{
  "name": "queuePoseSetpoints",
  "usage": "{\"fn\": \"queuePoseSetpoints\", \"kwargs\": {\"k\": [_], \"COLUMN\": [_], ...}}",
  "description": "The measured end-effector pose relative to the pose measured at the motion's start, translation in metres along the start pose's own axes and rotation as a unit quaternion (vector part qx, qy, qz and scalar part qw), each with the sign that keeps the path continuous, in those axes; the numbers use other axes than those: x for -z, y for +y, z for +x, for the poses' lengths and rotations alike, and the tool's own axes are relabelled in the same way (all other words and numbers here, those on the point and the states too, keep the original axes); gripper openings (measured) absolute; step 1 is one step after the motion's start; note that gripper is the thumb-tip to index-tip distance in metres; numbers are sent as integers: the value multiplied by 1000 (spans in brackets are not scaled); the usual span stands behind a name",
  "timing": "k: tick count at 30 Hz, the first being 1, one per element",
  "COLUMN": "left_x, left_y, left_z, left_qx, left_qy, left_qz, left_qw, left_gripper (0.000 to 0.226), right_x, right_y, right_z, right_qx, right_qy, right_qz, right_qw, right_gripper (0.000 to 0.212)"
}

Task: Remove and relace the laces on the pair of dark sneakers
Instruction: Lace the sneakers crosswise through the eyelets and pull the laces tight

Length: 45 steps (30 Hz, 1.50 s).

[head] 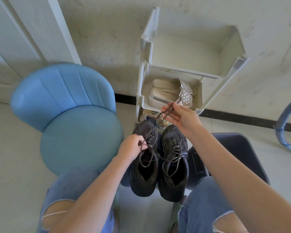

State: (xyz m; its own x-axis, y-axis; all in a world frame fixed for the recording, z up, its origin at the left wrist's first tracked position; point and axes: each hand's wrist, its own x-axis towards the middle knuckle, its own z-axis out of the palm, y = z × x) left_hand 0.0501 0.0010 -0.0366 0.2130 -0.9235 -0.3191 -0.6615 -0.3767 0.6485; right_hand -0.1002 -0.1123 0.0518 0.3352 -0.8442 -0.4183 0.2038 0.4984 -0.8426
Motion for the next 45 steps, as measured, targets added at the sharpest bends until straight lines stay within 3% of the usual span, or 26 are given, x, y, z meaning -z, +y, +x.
{"fn": "queuePoseSetpoints", "kwargs": {"k": [2,4,5,7,8,10,12,14,17,19,23,26,29,30,31,34,38,40,45], "left_x": [-2,-6,-8,-12,-13,-12,-9,-4,-5,-8,-5,-3,5,8,10,2,-17,-19,-15], "left_y": [2,5,6,8,5,5,8,15,15,13,15,12,5,4,6,6,-4,-8,-8], "left_z": [-1,-3,-4,-3,-1,2,3,4,8,6,4,7,11,12,13,13,13,14,20], "left_qx": [48,146,212,320,349,366,356,337,323,331,327,329,307,289,277,274,278,267,262], "left_qy": [29,34,40,75,98,135,155,147,137,143,169,203,253,259,253,184,56,23,-22], "left_qz": [-41,-179,-301,-523,-580,-643,-684,-702,-661,-649,-706,-701,-739,-740,-725,-565,-395,-318,-194], "left_qw": [998,972,929,786,729,659,618,610,664,670,605,599,544,549,578,756,874,909,945], "left_gripper": [9,16,21,26,26,30,32,24,9,12,17,19,29,30,29,9,19,17,36], "right_x": [10,22,27,36,39,41,37,30,19,15,17,21,15,13,12,12,12,11,12], "right_y": [11,23,29,40,44,49,54,62,80,88,85,78,80,82,85,86,88,91,94], "right_z": [6,8,8,9,9,12,14,13,9,9,13,14,12,11,10,12,12,10,9], "right_qx": [-28,-49,-55,-61,-63,-67,-74,-87,-97,-92,-115,-120,-93,-94,-103,-122,-90,-87,-68], "right_qy": [60,130,150,169,180,179,139,49,-84,-121,-158,-174,-173,-179,-186,-180,-157,-157,-166], "right_qz": [-48,-94,-102,-115,-139,-219,-286,-386,-533,-574,-543,-513,-540,-552,-555,-555,-577,-586,-600], "right_qw": [997,986,982,977,972,957,945,917,836,805,816,832,818,809,804,803,797,790,779], "right_gripper": [17,13,12,11,11,11,12,21,45,48,31,26,20,20,20,19,14,19,24]}}
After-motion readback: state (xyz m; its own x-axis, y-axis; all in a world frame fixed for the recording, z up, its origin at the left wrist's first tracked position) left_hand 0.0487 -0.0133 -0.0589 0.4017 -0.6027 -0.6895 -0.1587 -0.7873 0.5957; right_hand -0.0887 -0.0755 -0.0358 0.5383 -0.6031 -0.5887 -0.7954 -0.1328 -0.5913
